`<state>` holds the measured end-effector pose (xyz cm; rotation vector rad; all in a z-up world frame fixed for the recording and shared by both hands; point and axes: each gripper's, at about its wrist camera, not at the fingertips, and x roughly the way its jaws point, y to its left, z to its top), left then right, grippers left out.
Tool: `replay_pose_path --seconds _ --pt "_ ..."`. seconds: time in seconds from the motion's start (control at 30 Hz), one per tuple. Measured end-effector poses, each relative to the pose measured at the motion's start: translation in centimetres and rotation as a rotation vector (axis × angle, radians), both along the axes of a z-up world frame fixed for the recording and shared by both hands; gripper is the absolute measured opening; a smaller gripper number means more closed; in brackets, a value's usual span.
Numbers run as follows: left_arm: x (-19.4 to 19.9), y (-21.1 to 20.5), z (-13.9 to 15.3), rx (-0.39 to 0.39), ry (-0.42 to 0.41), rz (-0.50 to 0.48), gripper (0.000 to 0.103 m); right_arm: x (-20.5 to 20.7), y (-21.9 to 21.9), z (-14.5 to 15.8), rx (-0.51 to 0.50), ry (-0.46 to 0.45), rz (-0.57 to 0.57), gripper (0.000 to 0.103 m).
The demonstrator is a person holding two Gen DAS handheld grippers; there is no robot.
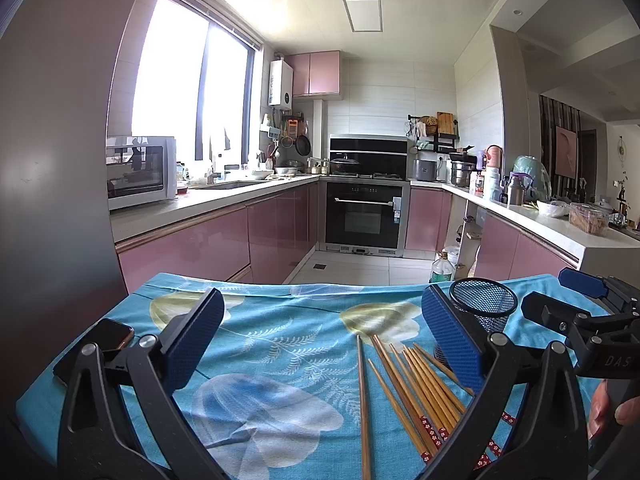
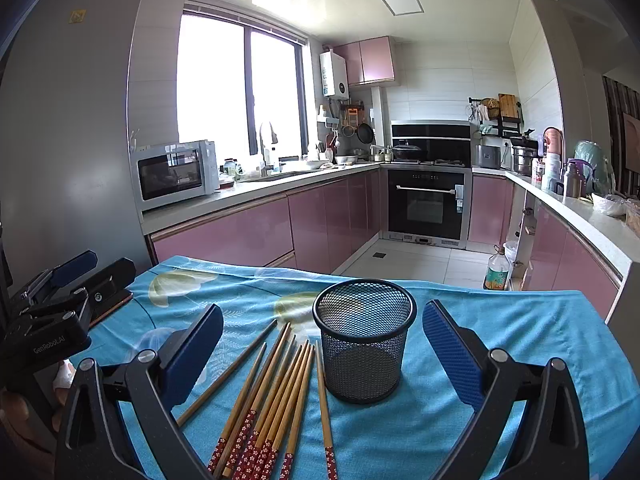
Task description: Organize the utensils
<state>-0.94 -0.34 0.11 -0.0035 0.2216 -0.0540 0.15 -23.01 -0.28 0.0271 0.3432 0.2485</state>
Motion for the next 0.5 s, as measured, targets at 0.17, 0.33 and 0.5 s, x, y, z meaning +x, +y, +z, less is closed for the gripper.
replay_pose_path --seconds 0.17,0.33,0.5 --pt "0.01 -0.03 -0.01 0.001 0.0 -0.001 0.097 0.01 0.01 -0.04 0.001 0.001 0.004 0.097" --pt "0.21 -0.2 -0.26 0.002 0.006 -0.004 0.097 -0.16 -0.03 -0.08 0.002 0.004 0.006 0.097" --pt "0.34 -0.34 -0.37 0.002 0.011 -0.005 0.097 -0.12 -0.01 -0.04 0.001 0.004 0.005 0.097"
